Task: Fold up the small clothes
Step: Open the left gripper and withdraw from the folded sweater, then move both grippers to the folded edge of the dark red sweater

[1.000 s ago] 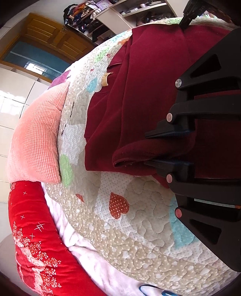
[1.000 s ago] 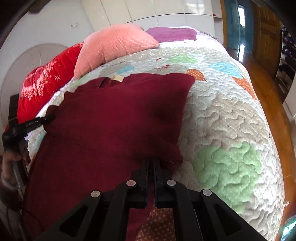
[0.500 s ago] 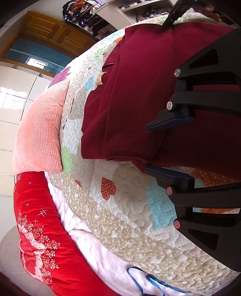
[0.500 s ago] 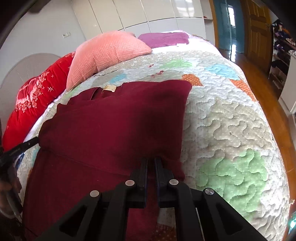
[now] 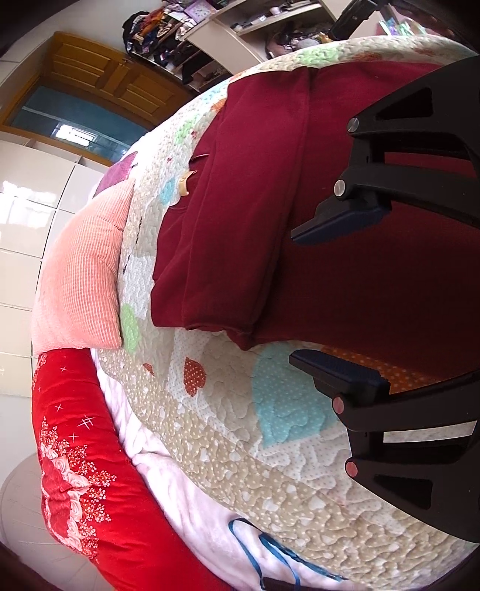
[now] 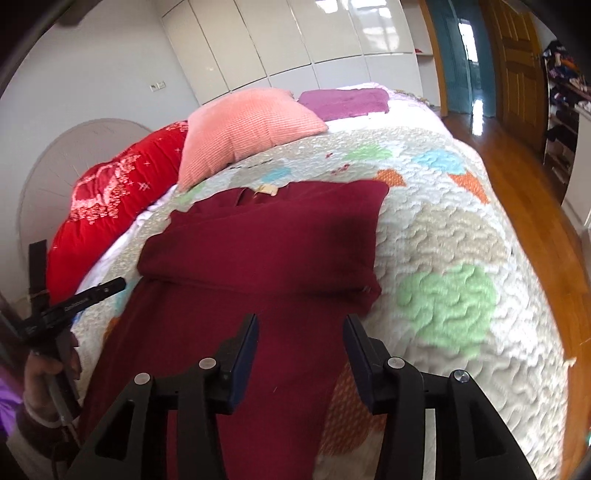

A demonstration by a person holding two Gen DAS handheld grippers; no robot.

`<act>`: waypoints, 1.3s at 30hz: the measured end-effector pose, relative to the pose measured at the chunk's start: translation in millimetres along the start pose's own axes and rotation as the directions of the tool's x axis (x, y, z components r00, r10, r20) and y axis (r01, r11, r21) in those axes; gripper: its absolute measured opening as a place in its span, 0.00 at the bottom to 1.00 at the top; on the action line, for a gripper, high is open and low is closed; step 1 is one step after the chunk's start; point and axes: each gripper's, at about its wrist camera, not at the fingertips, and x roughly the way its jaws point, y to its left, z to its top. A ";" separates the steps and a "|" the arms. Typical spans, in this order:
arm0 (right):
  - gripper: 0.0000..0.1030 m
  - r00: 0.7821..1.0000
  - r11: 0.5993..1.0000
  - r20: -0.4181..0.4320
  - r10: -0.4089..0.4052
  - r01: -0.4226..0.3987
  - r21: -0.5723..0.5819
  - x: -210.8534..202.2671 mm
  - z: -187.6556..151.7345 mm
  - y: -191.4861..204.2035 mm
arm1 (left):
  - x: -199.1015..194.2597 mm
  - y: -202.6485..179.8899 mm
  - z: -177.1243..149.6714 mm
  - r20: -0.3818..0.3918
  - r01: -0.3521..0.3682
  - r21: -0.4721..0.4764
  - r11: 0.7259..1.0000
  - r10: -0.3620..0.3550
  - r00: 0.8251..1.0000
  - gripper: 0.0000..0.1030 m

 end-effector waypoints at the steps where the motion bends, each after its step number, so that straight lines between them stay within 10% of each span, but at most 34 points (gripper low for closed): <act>1: 0.45 1.000 1.000 -0.007 0.003 -0.003 -0.002 -1.3 -4.9 1.1 | -1.6 -1.3 -2.9 -0.003 0.000 0.007 1.000 0.000 1.000 0.57; 22: 0.46 0.979 0.994 -0.171 0.108 -0.112 -0.010 -40.7 -115.4 -7.0 | -64.5 22.8 -91.2 -0.099 -0.006 0.042 0.999 0.010 0.995 0.57; 39: 0.46 0.981 0.995 -0.174 0.091 -0.096 -0.026 -44.4 -122.9 -3.6 | -82.7 50.4 -130.2 -0.171 -0.009 0.023 1.000 0.013 0.985 0.57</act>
